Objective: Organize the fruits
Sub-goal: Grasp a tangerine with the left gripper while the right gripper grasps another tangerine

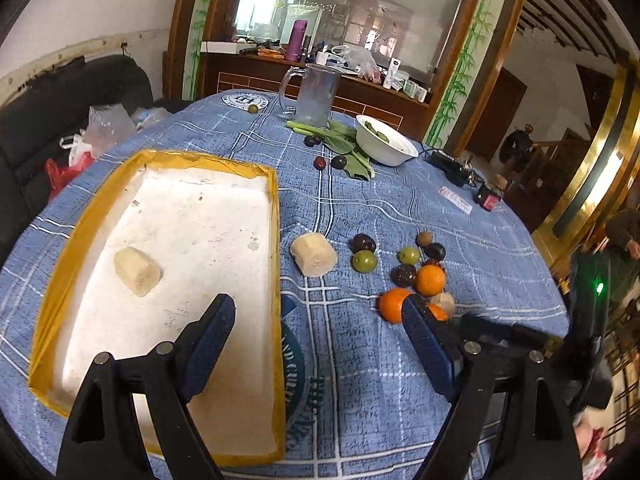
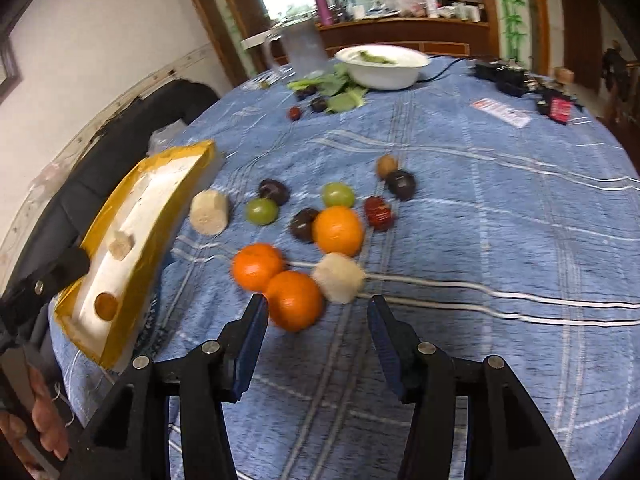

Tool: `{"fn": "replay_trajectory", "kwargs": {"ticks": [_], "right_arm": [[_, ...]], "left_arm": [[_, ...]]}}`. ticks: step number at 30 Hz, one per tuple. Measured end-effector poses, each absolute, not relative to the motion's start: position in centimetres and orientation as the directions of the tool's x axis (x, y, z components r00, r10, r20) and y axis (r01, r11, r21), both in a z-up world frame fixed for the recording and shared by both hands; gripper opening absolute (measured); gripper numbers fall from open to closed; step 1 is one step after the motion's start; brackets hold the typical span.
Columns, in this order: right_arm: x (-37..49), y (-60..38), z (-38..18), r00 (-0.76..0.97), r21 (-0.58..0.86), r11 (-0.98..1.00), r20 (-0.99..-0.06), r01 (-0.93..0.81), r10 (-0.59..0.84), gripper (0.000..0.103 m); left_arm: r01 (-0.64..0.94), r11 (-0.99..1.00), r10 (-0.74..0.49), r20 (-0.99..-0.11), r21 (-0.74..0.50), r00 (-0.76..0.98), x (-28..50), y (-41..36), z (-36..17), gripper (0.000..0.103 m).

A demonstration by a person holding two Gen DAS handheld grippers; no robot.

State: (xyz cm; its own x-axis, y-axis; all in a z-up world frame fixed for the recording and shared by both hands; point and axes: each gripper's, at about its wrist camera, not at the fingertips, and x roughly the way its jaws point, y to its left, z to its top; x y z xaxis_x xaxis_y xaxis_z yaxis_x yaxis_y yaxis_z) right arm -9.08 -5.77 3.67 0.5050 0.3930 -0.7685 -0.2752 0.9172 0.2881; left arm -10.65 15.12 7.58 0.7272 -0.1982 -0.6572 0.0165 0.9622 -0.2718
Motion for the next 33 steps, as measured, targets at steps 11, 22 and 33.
{"fn": "replay_trajectory", "kwargs": {"ticks": [11, 22, 33], "right_arm": [[-8.0, -3.0, 2.7, 0.505, 0.23, 0.931, -0.79, -0.283, 0.349, 0.037], [-9.2, -8.6, 2.6, 0.528, 0.284, 0.945, -0.784, -0.165, 0.328, 0.037], [-9.2, -9.1, 2.5, 0.526, 0.319, 0.934, -0.773, -0.163, 0.355, 0.038]], "left_arm": [[0.11, 0.936, -0.317, -0.67, -0.333, 0.671, -7.7, 12.2, 7.4, 0.084], [0.207, 0.943, -0.332, -0.741, -0.259, 0.583, -4.0, 6.3, 4.4, 0.061], [0.238, 0.94, -0.337, -0.752, -0.243, 0.566, -3.2, 5.8, 0.7, 0.035]]}}
